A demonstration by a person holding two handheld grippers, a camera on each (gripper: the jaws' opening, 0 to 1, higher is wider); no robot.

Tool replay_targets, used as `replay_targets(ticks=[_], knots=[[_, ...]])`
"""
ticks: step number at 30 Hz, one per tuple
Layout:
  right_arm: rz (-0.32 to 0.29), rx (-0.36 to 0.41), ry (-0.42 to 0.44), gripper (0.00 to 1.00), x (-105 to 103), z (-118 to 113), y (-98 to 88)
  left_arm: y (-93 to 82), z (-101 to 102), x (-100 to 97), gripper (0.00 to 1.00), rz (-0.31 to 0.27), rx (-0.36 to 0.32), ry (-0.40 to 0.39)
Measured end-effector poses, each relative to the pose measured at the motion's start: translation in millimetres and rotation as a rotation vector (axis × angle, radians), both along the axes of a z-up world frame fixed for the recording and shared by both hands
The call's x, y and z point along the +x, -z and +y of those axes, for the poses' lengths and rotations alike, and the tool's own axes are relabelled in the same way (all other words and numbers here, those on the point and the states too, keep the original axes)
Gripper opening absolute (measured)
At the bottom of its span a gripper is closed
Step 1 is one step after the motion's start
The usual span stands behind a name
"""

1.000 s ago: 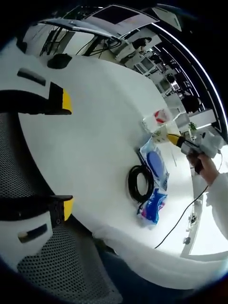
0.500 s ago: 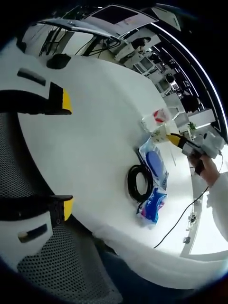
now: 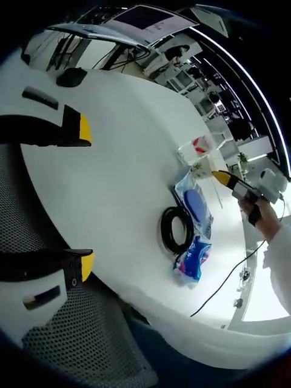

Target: Arrange the tabletop items into an orderly group along one side of the table until the central work area is clear of visible clutter.

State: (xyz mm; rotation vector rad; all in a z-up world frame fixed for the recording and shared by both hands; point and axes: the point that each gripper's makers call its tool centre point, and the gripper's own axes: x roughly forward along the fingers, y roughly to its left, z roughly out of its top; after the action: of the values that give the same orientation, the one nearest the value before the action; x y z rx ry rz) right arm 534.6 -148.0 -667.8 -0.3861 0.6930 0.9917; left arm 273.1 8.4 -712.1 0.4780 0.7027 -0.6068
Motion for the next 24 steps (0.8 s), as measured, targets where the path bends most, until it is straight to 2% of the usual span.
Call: replay_targets(ticks=[16,24], knots=[[-0.004,-0.011,0.094,0.46,-11,-43,0.5,-6.3,-7,-2.0,0.69,-0.020,-0.030,0.029],[-0.003,-0.011,0.144,0.45,-34,-58,1.3,-7.1,-11,-3.6,0.68,-0.023,-0.039,0.052]])
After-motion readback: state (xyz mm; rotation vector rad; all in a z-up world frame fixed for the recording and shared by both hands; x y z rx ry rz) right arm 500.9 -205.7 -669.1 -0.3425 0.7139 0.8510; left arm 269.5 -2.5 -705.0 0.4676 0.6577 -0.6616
